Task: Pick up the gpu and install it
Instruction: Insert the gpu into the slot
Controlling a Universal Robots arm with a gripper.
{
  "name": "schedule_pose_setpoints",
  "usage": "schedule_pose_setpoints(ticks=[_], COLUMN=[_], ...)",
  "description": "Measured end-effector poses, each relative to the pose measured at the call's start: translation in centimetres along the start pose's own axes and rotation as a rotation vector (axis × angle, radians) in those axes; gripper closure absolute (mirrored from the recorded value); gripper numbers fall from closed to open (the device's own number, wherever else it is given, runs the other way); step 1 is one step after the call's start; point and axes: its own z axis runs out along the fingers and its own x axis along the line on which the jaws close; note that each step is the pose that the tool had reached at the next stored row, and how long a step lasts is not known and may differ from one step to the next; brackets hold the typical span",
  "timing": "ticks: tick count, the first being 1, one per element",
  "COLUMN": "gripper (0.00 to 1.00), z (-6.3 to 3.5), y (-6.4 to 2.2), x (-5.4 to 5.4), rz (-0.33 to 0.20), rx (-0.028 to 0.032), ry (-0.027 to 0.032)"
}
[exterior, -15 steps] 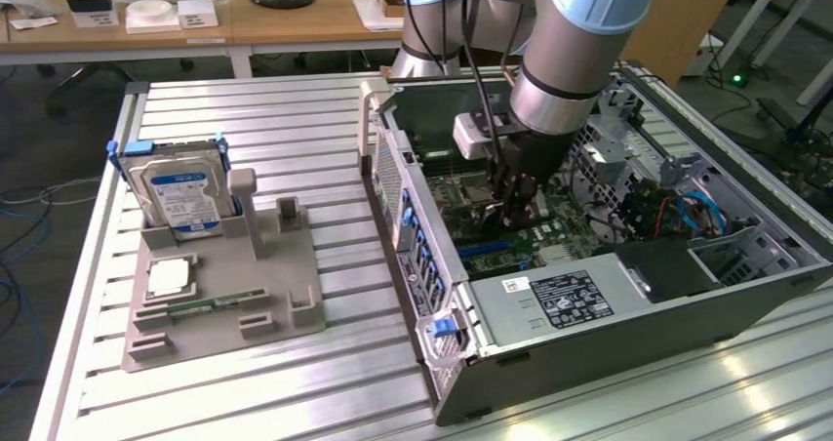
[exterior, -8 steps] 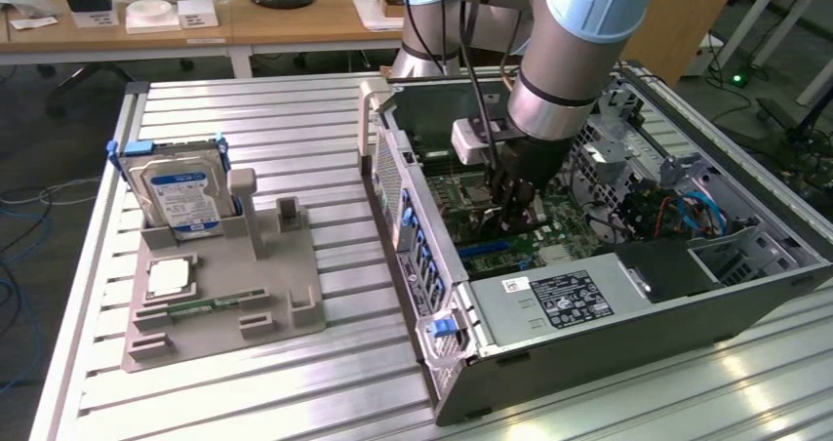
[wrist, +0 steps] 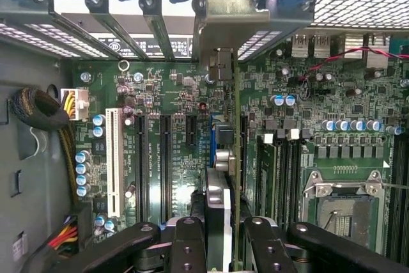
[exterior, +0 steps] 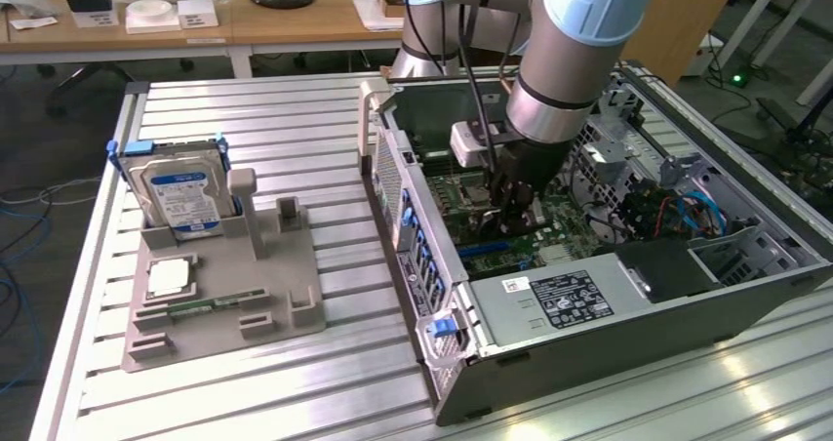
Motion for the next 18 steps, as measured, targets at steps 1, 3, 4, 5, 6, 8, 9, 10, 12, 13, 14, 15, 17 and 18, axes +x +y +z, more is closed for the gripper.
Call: schedule_pose_setpoints(ticks=[1,3,4,5,6,8,9,10,12,13,14,15,17,18], gripper=[0.72,0.72,0.72,0.72,0.72,0.72,0.72,0.72,0.72,0.72,0.72,0.72,0.72,0.72], z=[0.03,0.08,0.11,0.15,0.23,0.42,0.50,0.58,0.70,0.78,0.86,0.92,1.03,1.08], y=[0.07,0.19,0.25,0.30,0.31,0.33,0.34,0.36,0.39,0.41,0.43,0.46,0.53,0.55], x=[0.0,0.0,0.0,0.0,0.0,0.0,0.0,0.0,0.0,0.0,0.1,0.1,0.1,0.1], rz=[0.000,0.000,0.000,0.000,0.000,0.000,0.000,0.000,0.000,0.000,0.000,0.000,0.000,0.000], rx=[0.0000,0.0000,0.0000,0.0000,0.0002,0.0000,0.0000,0.0001,0.0000,0.0001,0.0000,0.0000,0.0000,0.0000], ry=[-0.0002,-0.0001,-0.0001,-0.0002,-0.0005,-0.0002,-0.0002,-0.0003,-0.0001,-0.0002,-0.0002,-0.0002,-0.0002,-0.0001])
